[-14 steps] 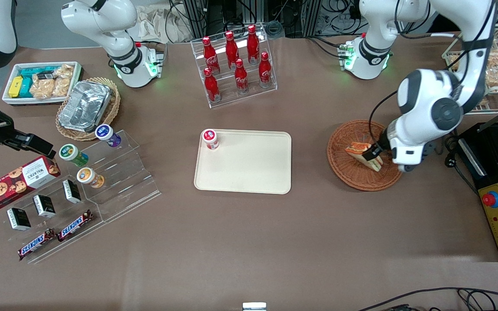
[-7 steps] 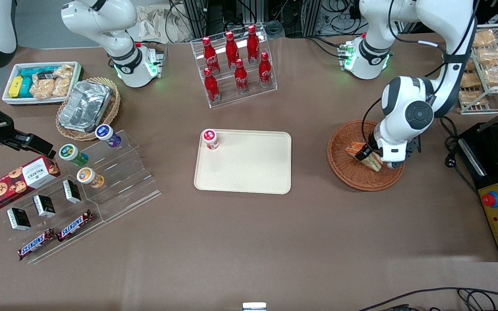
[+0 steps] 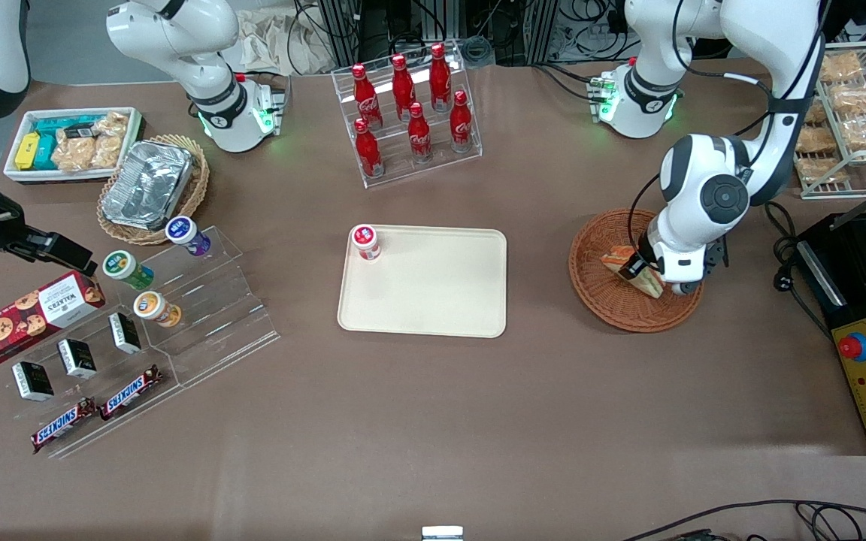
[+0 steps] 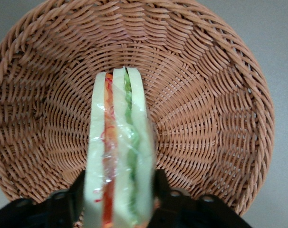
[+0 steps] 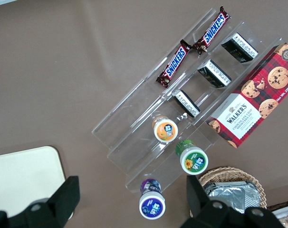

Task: Place sandwich from basket to tray
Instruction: 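Lift the sandwich out of the basket with the left gripper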

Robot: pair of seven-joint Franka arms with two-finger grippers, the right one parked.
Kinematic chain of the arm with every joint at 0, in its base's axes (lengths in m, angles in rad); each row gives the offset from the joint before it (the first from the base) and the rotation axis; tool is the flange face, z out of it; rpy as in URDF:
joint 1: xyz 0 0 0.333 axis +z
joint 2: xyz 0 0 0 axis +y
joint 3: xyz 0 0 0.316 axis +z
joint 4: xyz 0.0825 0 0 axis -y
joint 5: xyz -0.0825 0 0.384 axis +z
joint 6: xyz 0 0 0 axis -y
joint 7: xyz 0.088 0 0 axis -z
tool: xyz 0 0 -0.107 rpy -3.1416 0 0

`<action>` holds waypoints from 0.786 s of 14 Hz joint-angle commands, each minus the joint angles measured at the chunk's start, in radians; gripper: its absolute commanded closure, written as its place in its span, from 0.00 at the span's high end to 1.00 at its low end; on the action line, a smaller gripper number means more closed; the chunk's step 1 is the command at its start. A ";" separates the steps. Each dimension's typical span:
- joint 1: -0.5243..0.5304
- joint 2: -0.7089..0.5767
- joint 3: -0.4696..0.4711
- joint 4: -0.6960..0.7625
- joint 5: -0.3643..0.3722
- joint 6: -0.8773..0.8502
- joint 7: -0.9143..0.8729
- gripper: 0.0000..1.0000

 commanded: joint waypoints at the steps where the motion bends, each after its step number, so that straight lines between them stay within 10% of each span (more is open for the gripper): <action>1: -0.013 -0.010 0.009 0.001 0.022 0.008 -0.038 0.00; 11: -0.002 0.000 0.012 0.612 0.095 -0.782 0.283 0.00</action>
